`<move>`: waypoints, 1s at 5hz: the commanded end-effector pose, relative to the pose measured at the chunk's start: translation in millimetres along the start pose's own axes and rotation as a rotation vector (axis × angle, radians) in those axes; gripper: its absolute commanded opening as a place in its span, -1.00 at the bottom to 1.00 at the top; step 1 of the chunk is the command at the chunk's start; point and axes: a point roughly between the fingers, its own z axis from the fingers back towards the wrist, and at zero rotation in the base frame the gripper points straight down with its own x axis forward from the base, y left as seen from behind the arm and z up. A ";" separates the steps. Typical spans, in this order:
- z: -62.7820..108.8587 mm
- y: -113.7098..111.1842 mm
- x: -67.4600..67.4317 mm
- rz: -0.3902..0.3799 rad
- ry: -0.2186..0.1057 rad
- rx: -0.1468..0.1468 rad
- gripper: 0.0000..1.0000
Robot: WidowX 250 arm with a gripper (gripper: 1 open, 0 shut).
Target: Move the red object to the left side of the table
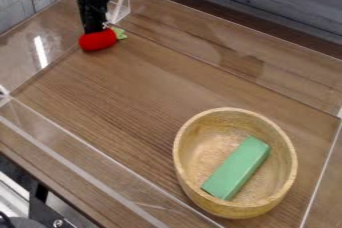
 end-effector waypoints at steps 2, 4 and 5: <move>-13.0 -6.1 4.1 0.014 0.014 -0.053 -1.00; -12.4 -4.6 5.1 0.020 0.021 -0.076 -1.00; -12.4 -3.2 5.0 0.024 0.024 -0.086 -1.00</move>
